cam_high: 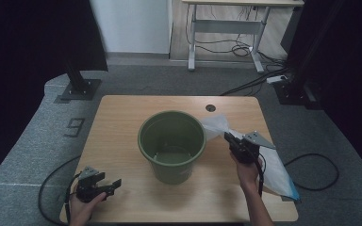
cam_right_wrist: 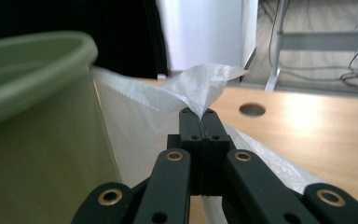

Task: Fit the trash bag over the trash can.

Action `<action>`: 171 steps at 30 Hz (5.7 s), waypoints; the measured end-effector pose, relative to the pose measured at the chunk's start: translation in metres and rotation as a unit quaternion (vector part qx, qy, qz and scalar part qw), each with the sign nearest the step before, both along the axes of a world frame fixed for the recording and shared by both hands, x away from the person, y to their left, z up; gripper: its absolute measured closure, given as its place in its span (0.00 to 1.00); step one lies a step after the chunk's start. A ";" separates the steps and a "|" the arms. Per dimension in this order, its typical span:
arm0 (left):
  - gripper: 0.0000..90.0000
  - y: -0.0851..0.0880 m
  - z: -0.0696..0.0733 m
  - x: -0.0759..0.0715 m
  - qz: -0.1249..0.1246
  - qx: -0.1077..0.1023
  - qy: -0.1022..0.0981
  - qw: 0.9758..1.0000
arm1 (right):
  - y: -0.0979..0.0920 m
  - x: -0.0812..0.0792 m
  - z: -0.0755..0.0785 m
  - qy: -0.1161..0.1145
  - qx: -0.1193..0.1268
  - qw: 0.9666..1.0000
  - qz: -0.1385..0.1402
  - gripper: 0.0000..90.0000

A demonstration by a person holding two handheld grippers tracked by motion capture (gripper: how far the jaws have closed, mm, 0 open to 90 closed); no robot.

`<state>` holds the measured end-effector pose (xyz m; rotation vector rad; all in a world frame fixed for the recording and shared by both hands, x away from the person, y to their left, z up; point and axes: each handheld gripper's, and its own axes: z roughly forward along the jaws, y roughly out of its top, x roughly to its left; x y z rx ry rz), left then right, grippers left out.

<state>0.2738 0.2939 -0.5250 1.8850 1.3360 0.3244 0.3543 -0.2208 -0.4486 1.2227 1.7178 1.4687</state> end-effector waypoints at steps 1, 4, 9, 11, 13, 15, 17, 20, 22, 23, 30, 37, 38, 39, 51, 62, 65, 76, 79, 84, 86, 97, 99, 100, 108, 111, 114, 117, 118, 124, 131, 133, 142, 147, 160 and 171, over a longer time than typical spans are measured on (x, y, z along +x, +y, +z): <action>0.19 0.000 0.000 0.000 0.000 0.000 0.000 1.000 | -0.002 -0.002 0.004 -0.006 0.003 1.000 -0.003 0.99; 0.19 0.000 0.000 0.000 -0.003 0.000 -0.001 1.000 | -0.007 -0.003 0.016 -0.018 0.008 1.000 -0.010 0.99; 0.19 0.001 0.000 0.000 0.000 -0.002 -0.002 1.000 | -0.015 -0.007 0.040 -0.039 0.014 0.999 -0.019 0.99; 0.19 0.001 0.000 0.000 0.000 -0.002 -0.001 1.000 | -0.016 -0.010 0.052 -0.053 0.015 0.998 -0.024 0.99; 0.19 0.002 0.000 -0.001 0.001 -0.001 0.000 1.000 | -0.018 -0.014 0.062 -0.068 0.014 0.997 -0.034 0.99; 0.19 0.004 0.001 -0.001 0.003 -0.005 0.000 1.000 | -0.019 -0.017 0.072 -0.078 0.016 0.996 -0.036 0.99; 0.19 0.006 0.001 -0.001 0.005 -0.006 -0.001 1.000 | -0.019 -0.019 0.079 -0.086 0.015 0.996 -0.036 0.99; 0.19 0.007 0.001 -0.001 0.005 -0.008 -0.002 1.000 | -0.017 -0.022 0.089 -0.095 0.013 0.995 -0.034 0.99; 0.19 0.007 0.001 -0.001 0.005 -0.008 -0.001 1.000 | -0.017 -0.022 0.092 -0.099 0.014 0.994 -0.034 0.99; 0.19 0.007 0.000 -0.001 0.005 -0.008 -0.001 1.000 | -0.016 -0.024 0.097 -0.104 0.013 0.994 -0.034 0.99; 0.19 0.007 0.000 -0.001 0.005 -0.007 0.001 1.000 | -0.017 -0.027 0.112 -0.119 0.022 0.992 -0.036 0.99; 0.19 0.007 0.000 -0.001 0.002 -0.006 0.001 1.000 | -0.008 -0.032 0.128 -0.140 0.013 0.989 -0.033 0.99; 0.19 0.007 0.000 -0.001 0.002 -0.006 0.001 1.000 | -0.008 -0.032 0.128 -0.140 0.013 0.989 -0.033 0.99; 0.19 0.007 0.000 -0.001 0.002 -0.007 0.001 1.000 | -0.006 -0.033 0.134 -0.146 0.015 0.989 -0.033 0.99; 0.19 0.010 0.000 -0.001 0.002 -0.009 0.003 1.000 | 0.007 -0.037 0.172 -0.182 0.001 0.982 -0.039 0.99; 0.19 0.011 0.000 -0.001 0.003 -0.009 0.004 1.000 | 0.046 -0.040 0.137 -0.168 -0.045 0.985 0.004 0.99; 0.19 0.011 -0.001 0.000 0.002 -0.012 0.007 1.000 | 0.055 -0.043 0.121 -0.158 -0.050 0.986 0.021 0.99; 0.19 0.009 -0.002 0.000 -0.005 -0.011 0.013 1.000 | 0.075 -0.062 0.094 -0.141 -0.057 0.985 0.076 0.99; 0.19 0.009 -0.002 0.000 -0.006 -0.010 0.014 1.000 | 0.080 -0.065 0.093 -0.140 -0.056 0.985 0.088 0.99; 0.19 0.008 -0.002 0.001 -0.010 -0.008 0.017 1.000 | 0.089 -0.071 0.100 -0.148 -0.061 0.982 0.105 0.99; 0.19 0.008 -0.002 0.001 -0.012 -0.007 0.018 1.000 | 0.092 -0.073 0.102 -0.151 -0.067 0.980 0.110 0.99; 0.19 0.005 -0.003 0.001 -0.019 -0.002 0.022 1.000 | 0.104 -0.065 0.075 -0.105 -0.086 0.983 0.127 0.98; 0.19 0.004 -0.004 0.002 -0.023 0.003 0.026 0.999 | 0.107 -0.064 0.068 -0.092 -0.089 0.983 0.132 0.98; 0.19 0.004 -0.004 0.002 -0.023 0.003 0.026 0.999 | 0.109 -0.064 0.066 -0.088 -0.091 0.983 0.133 0.98; 0.19 0.000 -0.005 0.002 -0.031 0.009 0.030 0.999 | 0.117 -0.063 0.057 -0.061 -0.102 0.982 0.148 0.98; 0.19 0.001 -0.004 0.002 -0.030 0.006 0.033 0.999 | 0.120 -0.062 0.054 -0.051 -0.097 0.981 0.158 0.95; 0.19 0.002 -0.005 0.002 -0.029 0.006 0.034 0.999 | 0.121 -0.063 0.051 -0.050 -0.090 0.981 0.162 0.90; 0.19 0.002 -0.006 0.003 -0.031 0.009 0.038 0.999 | 0.118 -0.074 0.051 -0.083 -0.067 0.981 0.163 0.74; 0.19 0.002 -0.006 0.003 -0.030 0.008 0.038 0.999 | 0.117 -0.078 0.053 -0.088 -0.064 0.981 0.157 0.70; 0.19 0.002 -0.006 0.003 -0.026 0.004 0.038 0.999 | 0.106 -0.098 0.062 -0.105 -0.060 0.983 0.140 0.58; 0.19 0.000 -0.006 0.003 -0.029 0.004 0.040 0.999 | 0.091 -0.109 0.060 -0.094 -0.067 0.987 0.115 0.47; 0.19 0.001 -0.005 0.003 -0.030 -0.010 0.040 0.999 | 0.081 -0.111 0.052 -0.078 -0.068 0.991 0.090 0.41; 0.19 -0.004 -0.005 0.003 -0.039 0.006 0.042 0.998 | 0.060 -0.118 0.023 -0.039 -0.058 0.995 0.067 0.36; 0.19 -0.004 -0.004 0.002 -0.029 0.005 0.039 0.999 | 0.053 -0.116 -0.011 -0.002 -0.065 0.997 0.043 0.34; 0.25 -0.027 0.014 -0.005 -0.056 0.030 -0.009 0.998 | 0.043 -0.102 -0.052 0.034 -0.073 0.997 0.021 0.64; 0.36 -0.069 0.066 -0.024 -0.114 0.034 -0.073 0.990 | 0.020 -0.105 -0.030 -0.029 -0.061 0.998 0.010 0.99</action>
